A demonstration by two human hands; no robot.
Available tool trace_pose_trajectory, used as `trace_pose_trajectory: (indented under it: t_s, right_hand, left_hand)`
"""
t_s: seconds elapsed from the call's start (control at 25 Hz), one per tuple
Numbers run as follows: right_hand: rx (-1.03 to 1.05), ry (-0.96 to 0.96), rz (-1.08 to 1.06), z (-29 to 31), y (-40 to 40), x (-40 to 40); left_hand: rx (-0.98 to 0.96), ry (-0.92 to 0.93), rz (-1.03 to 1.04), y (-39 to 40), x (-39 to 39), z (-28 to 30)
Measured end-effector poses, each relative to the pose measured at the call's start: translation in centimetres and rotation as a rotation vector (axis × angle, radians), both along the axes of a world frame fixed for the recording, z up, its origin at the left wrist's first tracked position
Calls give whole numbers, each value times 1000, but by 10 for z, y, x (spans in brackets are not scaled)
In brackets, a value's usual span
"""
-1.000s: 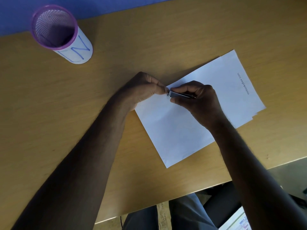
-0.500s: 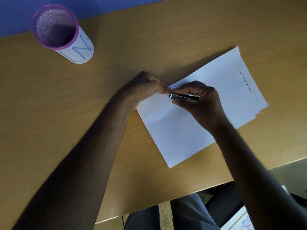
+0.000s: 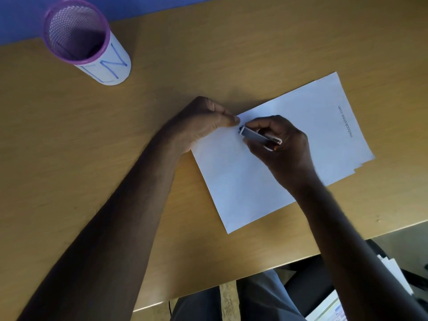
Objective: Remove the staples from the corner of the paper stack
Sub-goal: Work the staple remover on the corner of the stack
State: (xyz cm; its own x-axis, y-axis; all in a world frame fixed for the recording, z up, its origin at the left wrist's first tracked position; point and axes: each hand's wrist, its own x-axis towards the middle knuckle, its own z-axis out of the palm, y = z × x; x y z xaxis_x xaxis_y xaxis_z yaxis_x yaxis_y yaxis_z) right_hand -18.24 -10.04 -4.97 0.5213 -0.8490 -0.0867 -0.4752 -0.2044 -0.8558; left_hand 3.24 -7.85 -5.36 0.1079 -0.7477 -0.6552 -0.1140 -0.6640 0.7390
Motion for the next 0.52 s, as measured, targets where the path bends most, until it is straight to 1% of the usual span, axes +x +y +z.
trace_pose_trajectory:
  t_s: [0.08, 0.28, 0.52]
  right_hand:
    - [-5, 28, -42, 2, -8, 0]
    - [-38, 96, -33, 0, -15, 3]
    - [-23, 88, 2, 1, -19, 3]
  left_hand:
    - [1, -18, -7, 1, -1, 1]
    - [-7, -15, -16, 1, 2, -1]
    - [-49, 6, -26, 3, 2, -4]
